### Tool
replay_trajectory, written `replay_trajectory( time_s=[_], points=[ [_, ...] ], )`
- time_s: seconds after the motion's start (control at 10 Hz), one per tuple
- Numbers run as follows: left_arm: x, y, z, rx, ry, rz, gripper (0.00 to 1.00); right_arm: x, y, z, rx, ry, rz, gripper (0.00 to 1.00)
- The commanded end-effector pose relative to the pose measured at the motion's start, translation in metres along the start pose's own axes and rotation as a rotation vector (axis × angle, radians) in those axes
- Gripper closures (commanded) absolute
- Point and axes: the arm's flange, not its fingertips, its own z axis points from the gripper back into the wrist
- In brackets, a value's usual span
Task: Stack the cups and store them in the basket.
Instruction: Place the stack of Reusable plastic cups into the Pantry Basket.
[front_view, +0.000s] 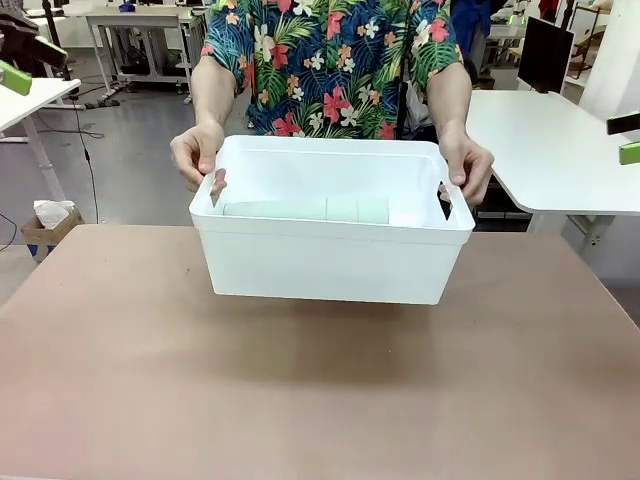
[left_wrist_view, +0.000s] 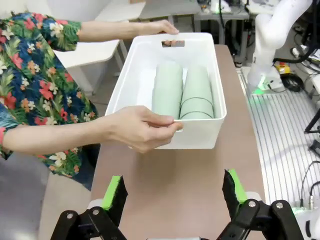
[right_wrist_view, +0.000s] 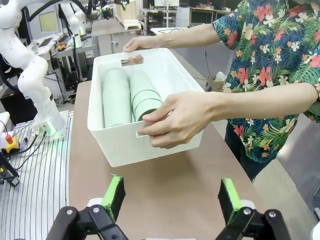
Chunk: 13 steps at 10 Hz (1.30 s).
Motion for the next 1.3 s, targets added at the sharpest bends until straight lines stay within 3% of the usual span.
replay_trajectory(
  time_s=[0.0, 0.1, 1.2],
  points=[
    [-0.0046, -0.0030, 0.0023, 0.038, -0.087, -0.010, 0.00, 0.0037, -0.0017, 0.0000, -0.002, -0.026, -0.001, 0.00],
    [0.0000, 0.0000, 0.0000, 0.000, 0.000, 0.000, 0.00, 0.0037, -0.0017, 0.0000, -0.002, -0.026, -0.001, 0.00],
    [0.0000, 0.0000, 0.0000, 0.000, 0.000, 0.000, 0.00, 0.0037, -0.0017, 0.0000, -0.002, -0.026, -0.001, 0.00]
  ],
)
